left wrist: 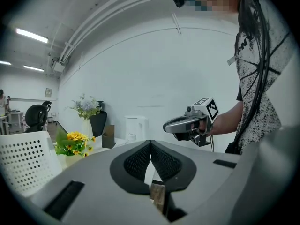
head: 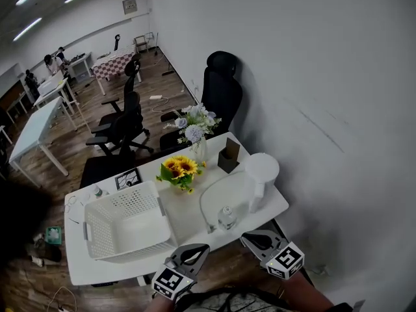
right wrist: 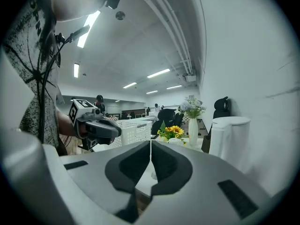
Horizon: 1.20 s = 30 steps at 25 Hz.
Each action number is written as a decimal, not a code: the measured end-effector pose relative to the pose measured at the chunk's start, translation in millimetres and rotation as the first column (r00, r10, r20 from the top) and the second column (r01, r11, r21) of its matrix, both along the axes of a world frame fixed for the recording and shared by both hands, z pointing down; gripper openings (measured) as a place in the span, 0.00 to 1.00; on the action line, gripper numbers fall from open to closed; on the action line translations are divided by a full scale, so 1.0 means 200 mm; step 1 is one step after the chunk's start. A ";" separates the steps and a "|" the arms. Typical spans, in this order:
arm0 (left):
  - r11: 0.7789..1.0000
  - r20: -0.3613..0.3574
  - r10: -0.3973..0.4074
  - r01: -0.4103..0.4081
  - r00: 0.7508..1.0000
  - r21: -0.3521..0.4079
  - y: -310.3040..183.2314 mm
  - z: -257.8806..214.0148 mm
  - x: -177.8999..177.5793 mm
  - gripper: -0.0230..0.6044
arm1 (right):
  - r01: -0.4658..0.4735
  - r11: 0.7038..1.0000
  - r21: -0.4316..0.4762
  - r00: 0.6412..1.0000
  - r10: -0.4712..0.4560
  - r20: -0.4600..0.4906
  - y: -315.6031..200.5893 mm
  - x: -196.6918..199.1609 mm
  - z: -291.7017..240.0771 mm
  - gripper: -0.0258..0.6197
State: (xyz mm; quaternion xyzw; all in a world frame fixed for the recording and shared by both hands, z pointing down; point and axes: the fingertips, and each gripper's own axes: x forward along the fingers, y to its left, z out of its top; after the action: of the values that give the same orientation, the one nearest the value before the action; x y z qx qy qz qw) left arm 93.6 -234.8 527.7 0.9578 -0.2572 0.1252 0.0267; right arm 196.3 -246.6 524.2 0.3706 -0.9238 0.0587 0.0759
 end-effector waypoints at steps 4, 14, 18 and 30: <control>1.000 0.004 0.008 -0.008 1.000 0.005 0.00 0.00 0.03 0.05 | 0.009 1.000 -0.013 1.000 -0.009 -0.012 0.04 0.00 0.03 0.08; 1.000 0.014 0.002 -0.002 1.000 0.014 0.02 -0.01 0.03 0.05 | 0.046 0.999 -0.017 0.998 -0.046 -0.049 0.08 -0.02 0.05 0.07; 1.000 0.016 -0.001 0.001 1.000 0.013 0.02 -0.01 0.03 0.05 | 0.057 0.998 -0.022 0.997 -0.058 -0.052 0.09 -0.04 0.07 0.07; 1.000 0.020 -0.007 0.007 1.000 0.014 0.02 0.00 0.02 0.05 | 0.071 0.997 -0.026 0.994 -0.073 -0.078 0.10 -0.06 0.10 0.07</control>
State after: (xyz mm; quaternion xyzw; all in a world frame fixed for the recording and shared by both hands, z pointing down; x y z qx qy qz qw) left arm 97.0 -231.0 526.7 0.9558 -0.2618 0.1331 0.0177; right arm 183.8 -227.0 544.6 0.3381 -0.9321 0.0520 0.1189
